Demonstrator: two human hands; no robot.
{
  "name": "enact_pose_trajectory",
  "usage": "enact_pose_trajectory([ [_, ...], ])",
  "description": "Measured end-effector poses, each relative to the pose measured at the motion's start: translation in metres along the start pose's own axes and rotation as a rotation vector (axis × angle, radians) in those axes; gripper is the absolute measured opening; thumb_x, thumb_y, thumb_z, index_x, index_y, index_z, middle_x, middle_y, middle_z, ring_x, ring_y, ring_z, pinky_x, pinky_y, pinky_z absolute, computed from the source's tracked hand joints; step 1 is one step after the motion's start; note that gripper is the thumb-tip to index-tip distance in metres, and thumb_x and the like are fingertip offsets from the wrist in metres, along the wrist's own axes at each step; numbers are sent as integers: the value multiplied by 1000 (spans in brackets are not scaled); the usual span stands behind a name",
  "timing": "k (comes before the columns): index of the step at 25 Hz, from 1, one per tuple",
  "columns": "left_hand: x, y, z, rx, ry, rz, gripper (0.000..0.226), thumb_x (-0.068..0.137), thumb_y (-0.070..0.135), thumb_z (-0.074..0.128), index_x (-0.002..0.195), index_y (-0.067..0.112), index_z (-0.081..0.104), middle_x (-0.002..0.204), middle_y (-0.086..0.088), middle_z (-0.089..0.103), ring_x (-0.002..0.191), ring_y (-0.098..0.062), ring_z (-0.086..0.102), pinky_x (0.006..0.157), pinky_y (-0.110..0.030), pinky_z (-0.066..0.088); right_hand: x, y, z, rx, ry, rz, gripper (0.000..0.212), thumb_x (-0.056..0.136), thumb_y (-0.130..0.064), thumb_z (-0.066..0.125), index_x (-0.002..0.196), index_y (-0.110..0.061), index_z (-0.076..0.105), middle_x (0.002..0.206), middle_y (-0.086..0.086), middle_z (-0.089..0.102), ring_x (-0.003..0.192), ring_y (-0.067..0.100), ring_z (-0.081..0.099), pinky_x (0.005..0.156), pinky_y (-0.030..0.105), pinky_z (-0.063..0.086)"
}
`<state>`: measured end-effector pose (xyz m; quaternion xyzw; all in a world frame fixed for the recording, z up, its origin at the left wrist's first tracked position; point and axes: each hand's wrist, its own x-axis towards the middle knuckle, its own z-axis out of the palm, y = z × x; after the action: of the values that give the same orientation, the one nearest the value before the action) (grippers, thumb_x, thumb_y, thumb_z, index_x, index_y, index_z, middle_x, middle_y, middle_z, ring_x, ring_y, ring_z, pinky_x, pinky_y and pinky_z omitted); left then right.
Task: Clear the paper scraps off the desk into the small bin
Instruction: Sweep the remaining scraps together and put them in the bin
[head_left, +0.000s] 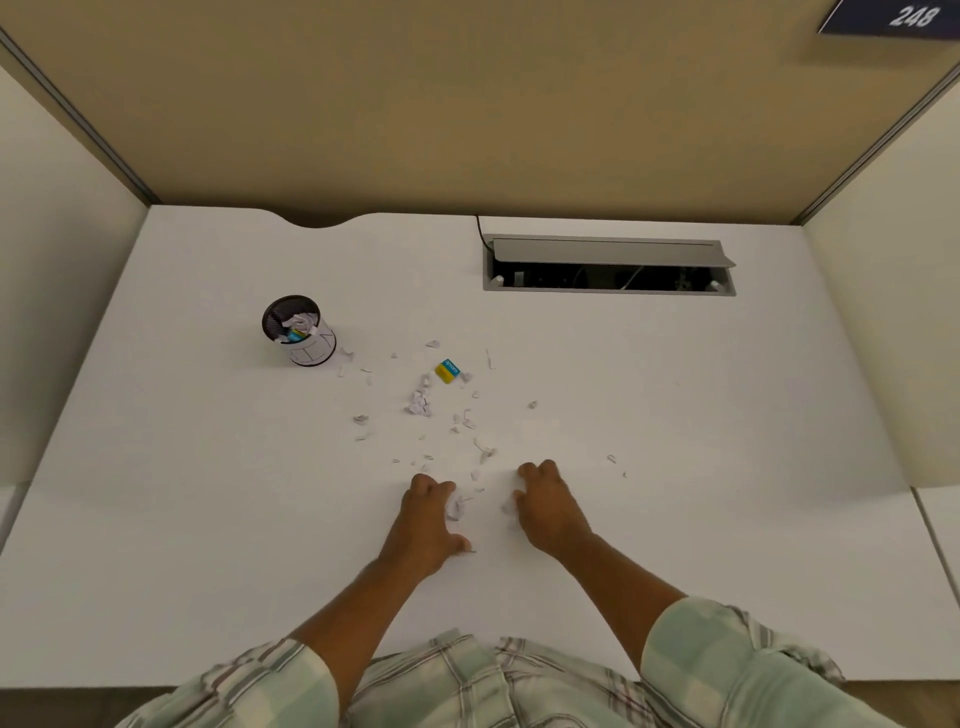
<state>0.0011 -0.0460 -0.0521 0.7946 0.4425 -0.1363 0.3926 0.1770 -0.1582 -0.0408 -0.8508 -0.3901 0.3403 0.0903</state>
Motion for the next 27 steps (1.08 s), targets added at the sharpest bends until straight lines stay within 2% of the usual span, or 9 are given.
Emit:
enact_pose_trajectory([
  [3,-1,4,5,11,17,33,82,75,32,89,145,18,50,141,-1,44,129,-19,54,98,-14,39,3,-18,9,23,-89,-117,35,103,-23,48,135,-7,48,130,16,47,110,32,60,95,37,51],
  [5,0,3,-3,-54,53,46,69,79,32,86,139,18,55,136,0,48,125,-19,57,99,-18,47,5,-21,7,61,-89,-148,35,101,-22,51,134,-8,51,129,15,49,111,31,59,96,35,49],
  [8,5,-6,-25,-37,229,69,52,86,35,78,131,18,60,131,-1,52,124,-20,54,102,-30,52,15,-13,-7,104,33,-104,34,101,-20,51,133,-10,55,127,12,51,113,29,58,97,32,45],
  [10,12,-15,-40,37,326,22,54,89,35,73,137,16,57,140,-5,49,131,-25,48,106,-37,49,26,-4,-21,99,131,-46,34,102,-19,49,134,-9,55,131,12,51,119,30,56,100,34,46],
  [12,22,-25,-54,97,351,-60,66,92,38,68,149,14,44,157,-11,36,145,-30,35,114,-42,41,40,4,-36,44,184,-17,42,103,-20,47,143,-8,48,146,14,45,134,32,47,110,39,43],
  [15,36,-34,-67,104,281,-143,84,96,46,61,160,10,20,171,-10,7,158,-30,11,122,-46,30,60,7,-53,-68,84,-3,61,105,-28,42,158,-8,21,168,11,17,154,29,20,122,42,28],
  [18,41,-32,-65,79,165,-150,93,98,53,54,162,8,4,172,-10,-7,159,-28,-3,126,-46,22,70,-2,-53,-168,-48,-64,72,106,-35,40,161,-8,3,171,9,-2,157,27,4,124,43,20],
  [22,33,-20,-42,92,109,-75,92,99,56,47,162,9,-1,171,-8,-14,159,-24,-11,127,-43,16,62,-20,-24,-276,-119,-205,72,106,-37,36,161,-8,-2,170,10,-5,158,27,1,126,40,16],
  [27,11,-7,-12,161,37,91,88,101,59,40,162,10,0,171,-7,-12,159,-22,-10,126,-32,-1,32,-29,21,-341,-153,-353,70,106,-37,35,160,-7,2,170,11,-3,157,29,3,125,41,16],
])
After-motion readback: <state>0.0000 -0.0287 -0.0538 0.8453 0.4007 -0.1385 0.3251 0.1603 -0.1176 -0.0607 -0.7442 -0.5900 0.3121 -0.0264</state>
